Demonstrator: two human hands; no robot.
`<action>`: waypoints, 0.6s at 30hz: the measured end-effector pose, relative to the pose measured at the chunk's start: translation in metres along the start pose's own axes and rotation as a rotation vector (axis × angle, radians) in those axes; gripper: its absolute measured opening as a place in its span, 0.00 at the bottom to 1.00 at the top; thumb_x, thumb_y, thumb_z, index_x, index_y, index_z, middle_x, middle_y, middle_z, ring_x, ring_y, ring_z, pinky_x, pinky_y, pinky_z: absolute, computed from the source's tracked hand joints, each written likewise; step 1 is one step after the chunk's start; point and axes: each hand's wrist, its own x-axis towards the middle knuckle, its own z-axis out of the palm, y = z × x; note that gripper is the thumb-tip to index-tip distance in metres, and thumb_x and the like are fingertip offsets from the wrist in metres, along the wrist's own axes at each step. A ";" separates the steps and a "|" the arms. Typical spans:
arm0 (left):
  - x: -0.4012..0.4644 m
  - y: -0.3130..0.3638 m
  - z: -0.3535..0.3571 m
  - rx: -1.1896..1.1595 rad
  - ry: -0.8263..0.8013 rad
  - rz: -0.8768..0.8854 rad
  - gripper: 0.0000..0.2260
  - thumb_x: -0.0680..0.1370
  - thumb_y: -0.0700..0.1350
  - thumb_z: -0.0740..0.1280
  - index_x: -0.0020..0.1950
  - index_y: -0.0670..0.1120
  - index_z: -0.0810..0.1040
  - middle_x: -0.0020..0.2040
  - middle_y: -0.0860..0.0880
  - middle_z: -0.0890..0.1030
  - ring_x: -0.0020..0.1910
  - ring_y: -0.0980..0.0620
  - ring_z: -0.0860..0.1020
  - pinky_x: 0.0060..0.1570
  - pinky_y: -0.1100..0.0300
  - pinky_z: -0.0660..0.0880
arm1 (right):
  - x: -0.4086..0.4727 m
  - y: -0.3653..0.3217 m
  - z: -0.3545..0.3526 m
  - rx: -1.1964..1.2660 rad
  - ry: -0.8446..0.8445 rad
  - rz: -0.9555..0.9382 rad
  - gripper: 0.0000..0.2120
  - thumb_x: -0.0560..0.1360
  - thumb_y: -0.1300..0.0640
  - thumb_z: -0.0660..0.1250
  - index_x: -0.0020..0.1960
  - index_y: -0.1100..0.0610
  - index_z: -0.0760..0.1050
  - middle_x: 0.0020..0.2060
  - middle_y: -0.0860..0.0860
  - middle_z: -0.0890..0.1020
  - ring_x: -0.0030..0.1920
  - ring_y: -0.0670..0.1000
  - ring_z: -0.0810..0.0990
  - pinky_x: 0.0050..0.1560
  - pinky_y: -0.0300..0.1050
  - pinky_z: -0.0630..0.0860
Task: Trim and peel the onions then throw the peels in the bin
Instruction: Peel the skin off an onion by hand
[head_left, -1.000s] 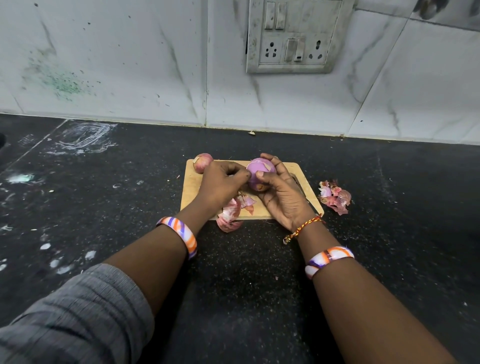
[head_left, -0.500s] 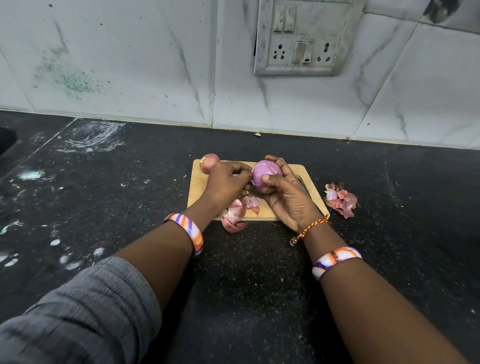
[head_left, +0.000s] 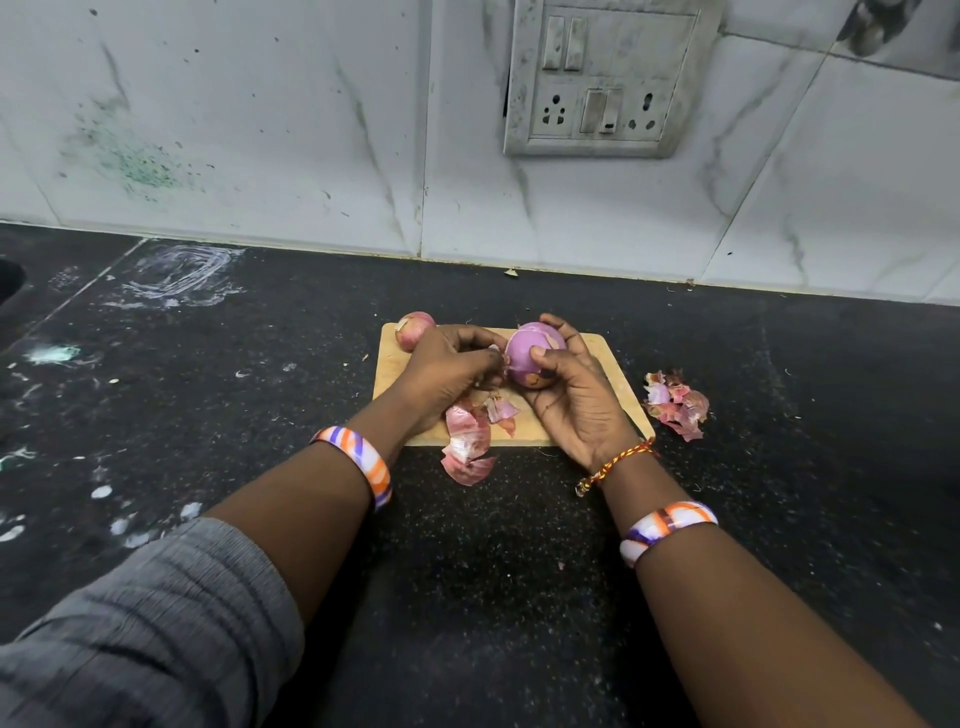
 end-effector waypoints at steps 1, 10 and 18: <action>0.000 0.002 0.000 0.001 0.000 -0.023 0.08 0.73 0.30 0.65 0.40 0.42 0.77 0.33 0.45 0.78 0.25 0.59 0.77 0.32 0.68 0.78 | 0.000 0.000 0.001 -0.018 0.002 0.000 0.17 0.74 0.74 0.56 0.52 0.55 0.71 0.50 0.56 0.75 0.48 0.54 0.77 0.44 0.41 0.80; 0.006 0.006 0.005 0.082 0.077 -0.092 0.08 0.69 0.30 0.68 0.36 0.42 0.75 0.31 0.46 0.76 0.22 0.60 0.75 0.25 0.69 0.73 | 0.000 0.002 0.000 -0.050 -0.018 0.001 0.23 0.58 0.66 0.71 0.53 0.56 0.73 0.47 0.55 0.80 0.45 0.53 0.82 0.46 0.45 0.81; 0.004 -0.006 0.008 0.256 0.070 0.115 0.11 0.69 0.30 0.67 0.35 0.46 0.76 0.36 0.49 0.78 0.34 0.55 0.76 0.35 0.66 0.75 | 0.010 0.003 -0.001 0.112 0.206 0.028 0.22 0.75 0.57 0.63 0.67 0.64 0.66 0.60 0.65 0.72 0.55 0.60 0.76 0.49 0.56 0.78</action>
